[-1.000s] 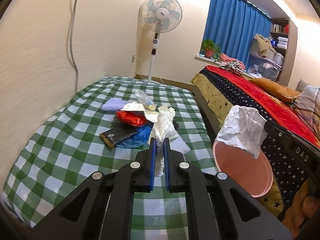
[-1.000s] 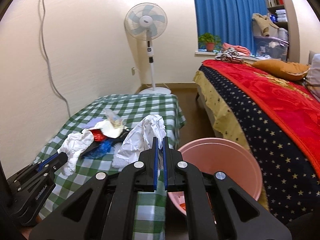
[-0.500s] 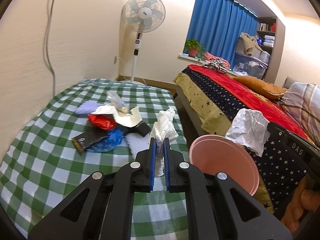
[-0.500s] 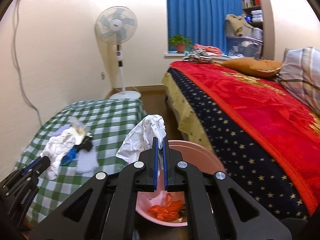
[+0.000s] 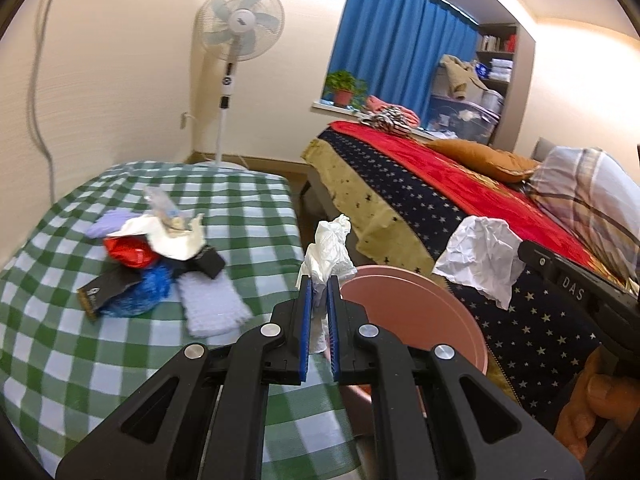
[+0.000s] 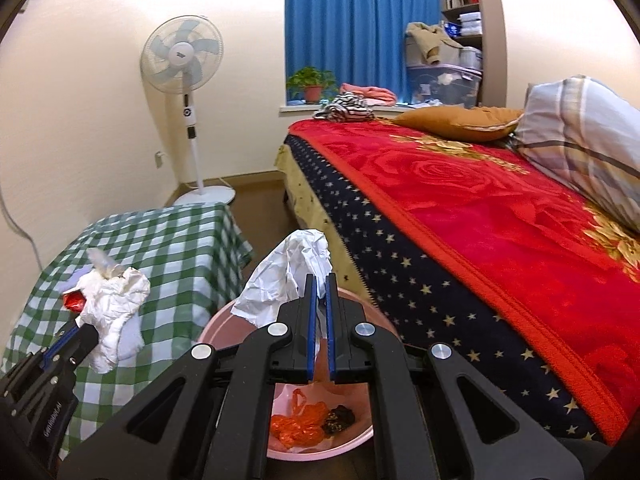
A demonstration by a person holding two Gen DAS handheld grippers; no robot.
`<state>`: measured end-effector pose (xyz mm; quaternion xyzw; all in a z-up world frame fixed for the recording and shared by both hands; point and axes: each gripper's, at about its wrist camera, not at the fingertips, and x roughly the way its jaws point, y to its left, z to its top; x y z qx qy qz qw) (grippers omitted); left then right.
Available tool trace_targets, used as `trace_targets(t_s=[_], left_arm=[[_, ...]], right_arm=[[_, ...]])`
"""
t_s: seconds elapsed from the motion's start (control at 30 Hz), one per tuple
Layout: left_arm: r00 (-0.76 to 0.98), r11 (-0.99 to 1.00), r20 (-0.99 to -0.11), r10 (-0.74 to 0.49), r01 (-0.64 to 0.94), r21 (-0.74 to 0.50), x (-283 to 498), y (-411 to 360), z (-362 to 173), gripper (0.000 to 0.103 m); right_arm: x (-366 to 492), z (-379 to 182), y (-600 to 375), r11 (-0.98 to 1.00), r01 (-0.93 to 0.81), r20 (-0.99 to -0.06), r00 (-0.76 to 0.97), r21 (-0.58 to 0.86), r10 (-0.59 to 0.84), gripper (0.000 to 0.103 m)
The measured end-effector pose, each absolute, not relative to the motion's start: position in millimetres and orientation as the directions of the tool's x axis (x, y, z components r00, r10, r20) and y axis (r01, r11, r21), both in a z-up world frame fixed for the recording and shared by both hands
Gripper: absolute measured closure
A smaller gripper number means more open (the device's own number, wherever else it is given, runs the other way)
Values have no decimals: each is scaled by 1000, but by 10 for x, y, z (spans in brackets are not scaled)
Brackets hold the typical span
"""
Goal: Collect trash
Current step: 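Carry the white tissue and crumpled paper over the pink bin with both tools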
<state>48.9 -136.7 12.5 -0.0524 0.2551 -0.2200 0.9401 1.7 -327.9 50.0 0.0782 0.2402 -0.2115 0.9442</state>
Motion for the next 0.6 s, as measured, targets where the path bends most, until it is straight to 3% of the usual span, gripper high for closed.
trace_targets(t_s=[0.6], left_arm=[[705, 862, -502, -501, 460, -215, 665, -1768, -126, 95]], right_arm=[[110, 403, -3429, 869, 494, -499, 762, 36, -413, 98]])
